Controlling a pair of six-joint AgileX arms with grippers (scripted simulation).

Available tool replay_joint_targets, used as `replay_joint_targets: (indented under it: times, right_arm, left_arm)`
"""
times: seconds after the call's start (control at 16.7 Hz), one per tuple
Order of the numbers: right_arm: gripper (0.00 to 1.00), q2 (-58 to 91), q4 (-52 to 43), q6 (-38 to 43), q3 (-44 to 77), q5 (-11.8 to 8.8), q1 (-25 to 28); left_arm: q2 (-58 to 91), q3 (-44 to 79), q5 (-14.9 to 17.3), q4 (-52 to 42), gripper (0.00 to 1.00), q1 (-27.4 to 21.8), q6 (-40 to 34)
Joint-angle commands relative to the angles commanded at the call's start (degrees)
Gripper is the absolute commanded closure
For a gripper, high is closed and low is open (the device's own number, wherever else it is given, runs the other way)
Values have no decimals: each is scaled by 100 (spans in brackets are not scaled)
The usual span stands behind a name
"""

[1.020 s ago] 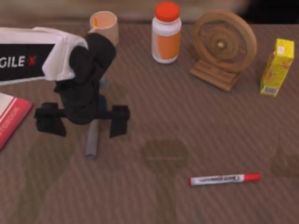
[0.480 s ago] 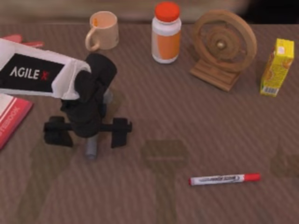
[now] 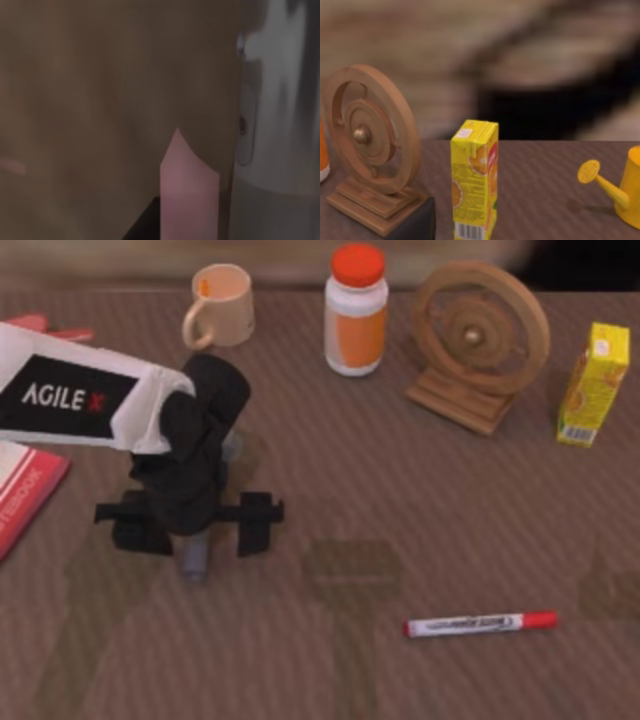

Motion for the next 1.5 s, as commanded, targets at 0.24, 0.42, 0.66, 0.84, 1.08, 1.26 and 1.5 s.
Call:
replay_joint_targets:
  times: [0.24, 0.42, 0.66, 0.84, 1.08, 1.26, 1.5]
  right_arm:
    - [0, 0, 0, 0, 0, 0, 0]
    - [0, 0, 0, 0, 0, 0, 0]
    - [0, 0, 0, 0, 0, 0, 0]
    - [0, 0, 0, 0, 0, 0, 0]
    - [0, 0, 0, 0, 0, 0, 0]
    - [0, 0, 0, 0, 0, 0, 0]
    - [0, 0, 0, 0, 0, 0, 0]
  left_arm:
    - [0, 0, 0, 0, 83, 0, 0]
    - [0, 0, 0, 0, 100, 0, 0]
    - [0, 0, 0, 0, 100, 0, 0]
    - [0, 0, 0, 0, 100, 0, 0]
    - [-249, 89, 234, 134, 100, -62, -23]
    - [-366, -61, 472, 831, 100, -64, 190]
    - [-676, -484, 981, 2496, 100, -30, 640]
